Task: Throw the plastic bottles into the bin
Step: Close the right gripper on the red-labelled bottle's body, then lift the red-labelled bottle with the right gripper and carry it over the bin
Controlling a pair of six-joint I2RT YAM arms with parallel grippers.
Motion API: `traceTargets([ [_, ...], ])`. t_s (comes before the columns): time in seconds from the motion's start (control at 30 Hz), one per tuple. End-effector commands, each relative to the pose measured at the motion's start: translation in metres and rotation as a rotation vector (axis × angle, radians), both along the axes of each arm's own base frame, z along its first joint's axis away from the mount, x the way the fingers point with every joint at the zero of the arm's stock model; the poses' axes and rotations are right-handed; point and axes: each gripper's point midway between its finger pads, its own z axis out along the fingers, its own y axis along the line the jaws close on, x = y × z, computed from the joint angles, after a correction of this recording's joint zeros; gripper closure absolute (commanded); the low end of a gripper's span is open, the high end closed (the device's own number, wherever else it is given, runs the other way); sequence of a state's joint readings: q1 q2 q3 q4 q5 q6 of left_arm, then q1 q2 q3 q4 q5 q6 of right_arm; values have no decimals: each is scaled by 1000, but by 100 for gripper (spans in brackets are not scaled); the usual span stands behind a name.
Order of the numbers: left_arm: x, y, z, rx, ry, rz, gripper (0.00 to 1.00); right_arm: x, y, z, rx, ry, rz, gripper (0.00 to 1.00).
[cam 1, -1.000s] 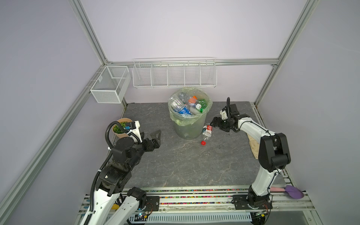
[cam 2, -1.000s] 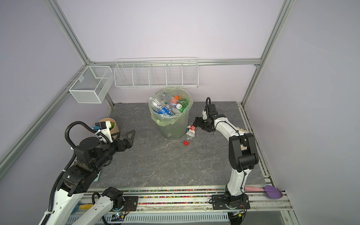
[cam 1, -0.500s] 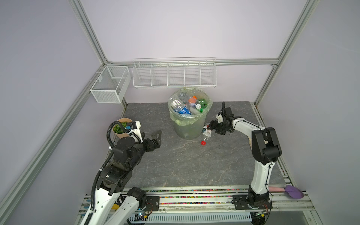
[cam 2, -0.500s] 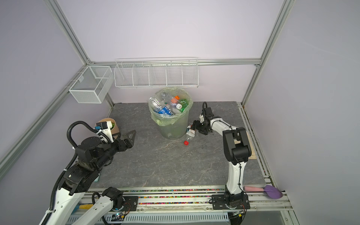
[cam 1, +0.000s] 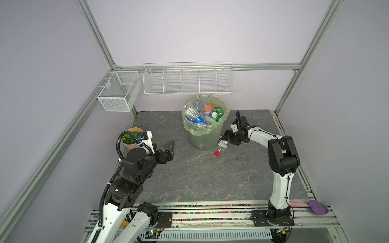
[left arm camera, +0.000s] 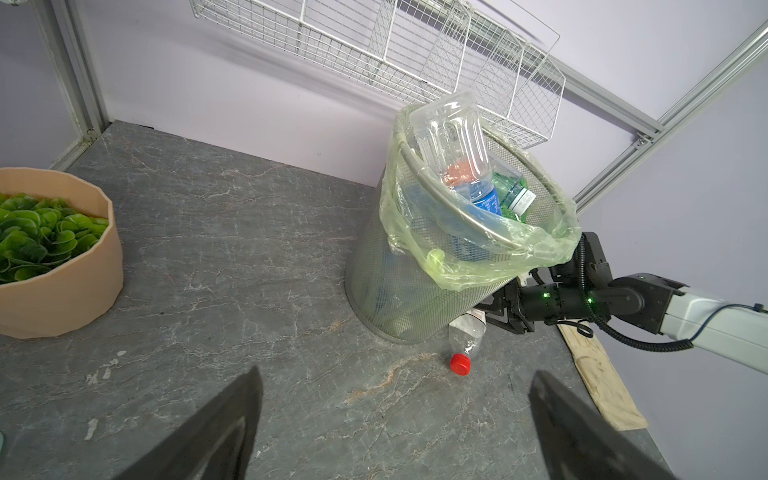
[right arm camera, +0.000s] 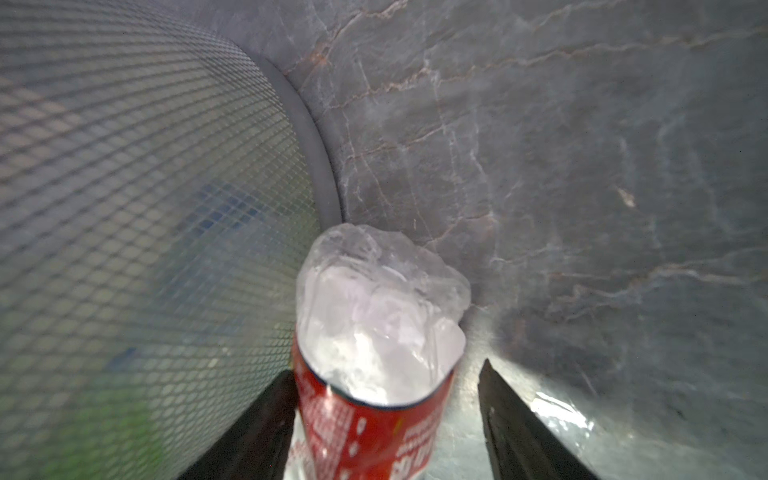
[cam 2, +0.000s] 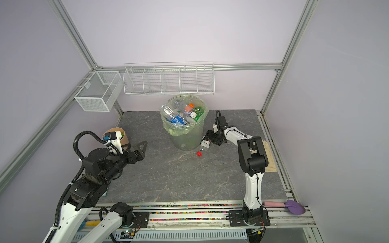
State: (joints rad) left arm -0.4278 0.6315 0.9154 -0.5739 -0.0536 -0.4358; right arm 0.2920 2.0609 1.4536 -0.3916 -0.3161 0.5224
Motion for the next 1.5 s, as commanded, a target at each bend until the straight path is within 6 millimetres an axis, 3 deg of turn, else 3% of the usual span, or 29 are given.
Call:
traceTargets([
  [0.0,-1,-2,-9,-12,16,-9,1,0,6,-8,6,23,3,34],
  [0.33,0,-8,-23,-35,38,-26,1,-8,2,-5,-13,16,-3,66],
  [0.57,1,-8,-24,-34,43,-27,1,-14,-2,3,-30,3,-10,68],
  [0.67,0,-8,-24,-35,43,-27,1,-17,-5,5,-52,4,-8,60],
  [0.8,0,-8,-24,-36,44,-27,1,-27,-6,3,-94,12,0,37],
  [0.9,0,-8,-24,-36,43,-27,1,-34,-6,1,-113,14,2,33],
  [1.17,-2,-6,-24,-35,45,-24,1,-40,6,-20,-67,68,5,41],
  [1.47,-2,-5,-25,-29,44,-17,1,-47,1,-26,-81,84,-26,65],
])
